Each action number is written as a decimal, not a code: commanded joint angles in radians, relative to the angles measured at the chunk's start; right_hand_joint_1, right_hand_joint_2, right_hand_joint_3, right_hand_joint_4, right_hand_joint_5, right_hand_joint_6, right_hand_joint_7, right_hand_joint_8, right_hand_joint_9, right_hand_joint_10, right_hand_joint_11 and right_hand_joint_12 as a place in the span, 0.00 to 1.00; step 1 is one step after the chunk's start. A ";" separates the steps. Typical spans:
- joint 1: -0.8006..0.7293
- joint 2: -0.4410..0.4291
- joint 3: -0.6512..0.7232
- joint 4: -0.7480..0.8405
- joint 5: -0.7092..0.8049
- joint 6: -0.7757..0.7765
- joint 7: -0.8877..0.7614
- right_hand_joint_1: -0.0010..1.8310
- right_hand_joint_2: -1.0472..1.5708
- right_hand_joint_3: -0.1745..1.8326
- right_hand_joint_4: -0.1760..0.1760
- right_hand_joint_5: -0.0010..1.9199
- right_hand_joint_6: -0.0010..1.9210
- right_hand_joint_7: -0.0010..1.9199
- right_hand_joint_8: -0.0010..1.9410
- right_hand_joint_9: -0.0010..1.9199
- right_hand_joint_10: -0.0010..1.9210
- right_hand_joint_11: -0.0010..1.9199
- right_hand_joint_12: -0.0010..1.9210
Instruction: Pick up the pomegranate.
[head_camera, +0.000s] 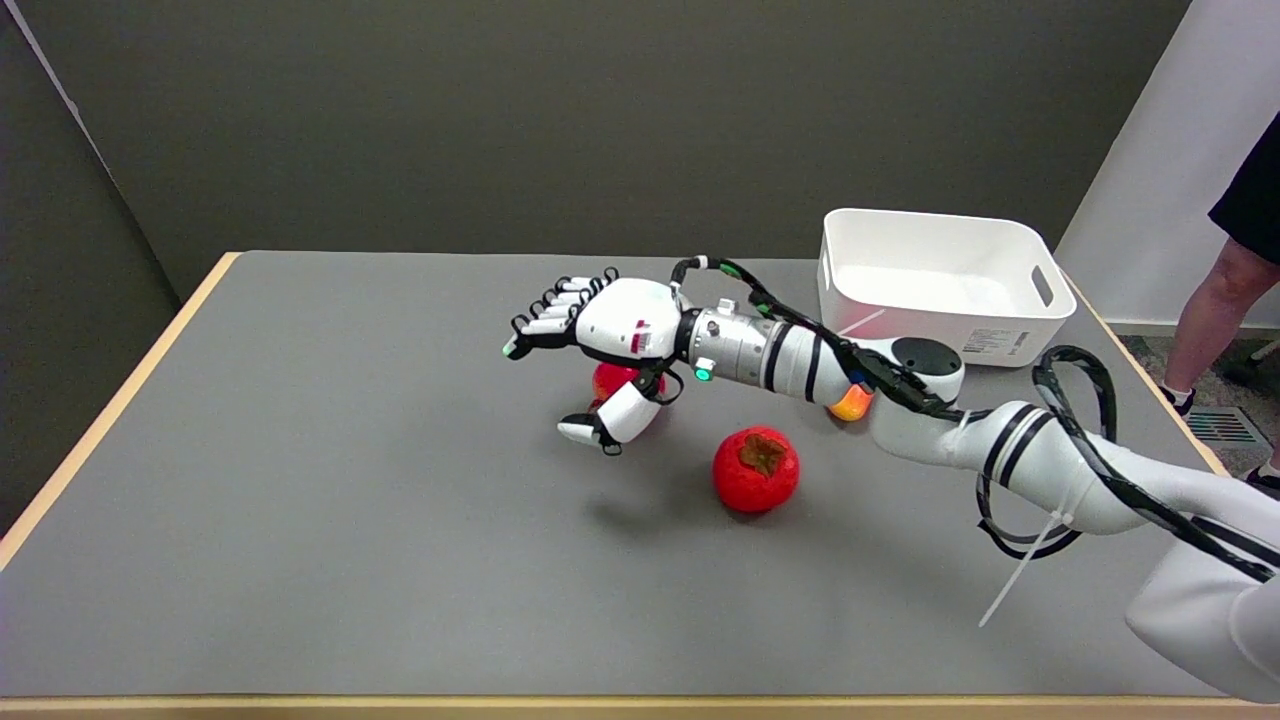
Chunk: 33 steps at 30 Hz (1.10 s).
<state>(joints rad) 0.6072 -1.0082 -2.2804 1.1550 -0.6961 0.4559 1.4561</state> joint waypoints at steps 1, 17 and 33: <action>0.011 -0.026 -0.017 -0.098 -0.011 0.014 0.005 0.29 0.63 0.58 0.72 0.13 0.27 0.17 0.20 0.13 0.38 0.07 0.63; 0.034 -0.027 -0.016 -0.167 -0.006 0.056 0.003 0.33 0.64 0.58 0.76 0.13 0.28 0.17 0.21 0.14 0.38 0.08 0.65; 0.040 -0.032 0.063 -0.259 -0.007 0.063 -0.004 0.36 0.64 0.58 0.77 0.13 0.28 0.18 0.21 0.14 0.38 0.09 0.65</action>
<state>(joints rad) 0.6417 -1.0368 -2.2704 0.9703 -0.7030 0.5008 1.4559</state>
